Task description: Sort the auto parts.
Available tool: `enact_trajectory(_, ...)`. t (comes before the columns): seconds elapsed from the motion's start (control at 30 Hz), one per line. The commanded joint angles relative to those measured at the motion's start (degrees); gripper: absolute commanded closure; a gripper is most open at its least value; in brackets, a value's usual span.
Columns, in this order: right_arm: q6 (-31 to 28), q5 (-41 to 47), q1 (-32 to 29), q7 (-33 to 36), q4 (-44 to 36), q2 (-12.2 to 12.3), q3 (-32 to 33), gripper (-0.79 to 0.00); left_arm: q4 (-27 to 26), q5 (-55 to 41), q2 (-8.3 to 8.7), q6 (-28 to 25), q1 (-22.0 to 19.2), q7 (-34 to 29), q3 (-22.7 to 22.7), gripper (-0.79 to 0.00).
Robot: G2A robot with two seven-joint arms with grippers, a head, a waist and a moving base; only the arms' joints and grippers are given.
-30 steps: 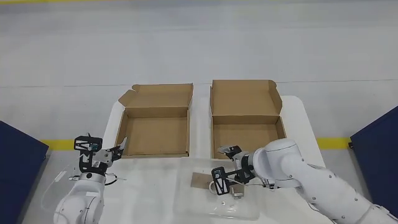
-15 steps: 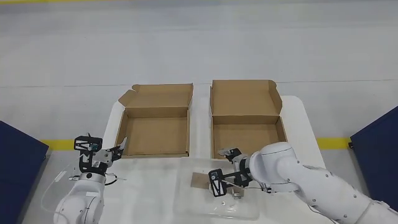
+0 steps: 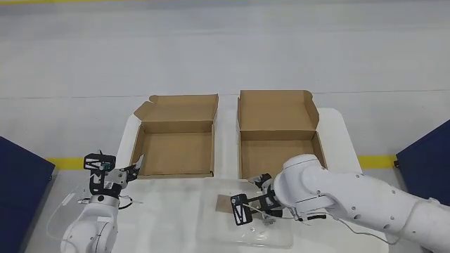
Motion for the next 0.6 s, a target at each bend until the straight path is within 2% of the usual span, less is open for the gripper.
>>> enact_trajectory(0.0, 0.00, 0.03, 0.04, 0.00, 0.00, 0.00, -0.02, -0.785, 0.00, 0.00, 0.00, 0.00, 0.00, 0.00, 0.00, -0.785)
enact_trajectory(0.1, 0.40, -0.62, -0.72, 0.37, 0.93, -0.17, -1.10, -0.785, 0.00, 0.00, 0.00, 0.00, 0.00, 0.00, 0.00, -0.785)
enact_trajectory(0.23, 1.36, 2.80, 0.15, 1.34, 3.27, -1.36, -2.67, -0.785, 0.00, 0.00, 0.00, 0.00, 0.00, 0.00, 0.00, -0.785)
enact_trajectory(0.4, 4.75, 9.00, 3.15, 4.74, 6.38, -3.84, -6.11, -0.785, 0.00, 0.00, 0.00, 0.00, 0.00, 0.00, 0.00, -0.785)
enact_trajectory(0.57, 9.47, 13.74, 3.71, 9.46, 9.29, -6.81, -6.41, -0.785, 0.00, 0.00, 0.00, 0.00, 0.00, 0.00, 0.00, -0.785)
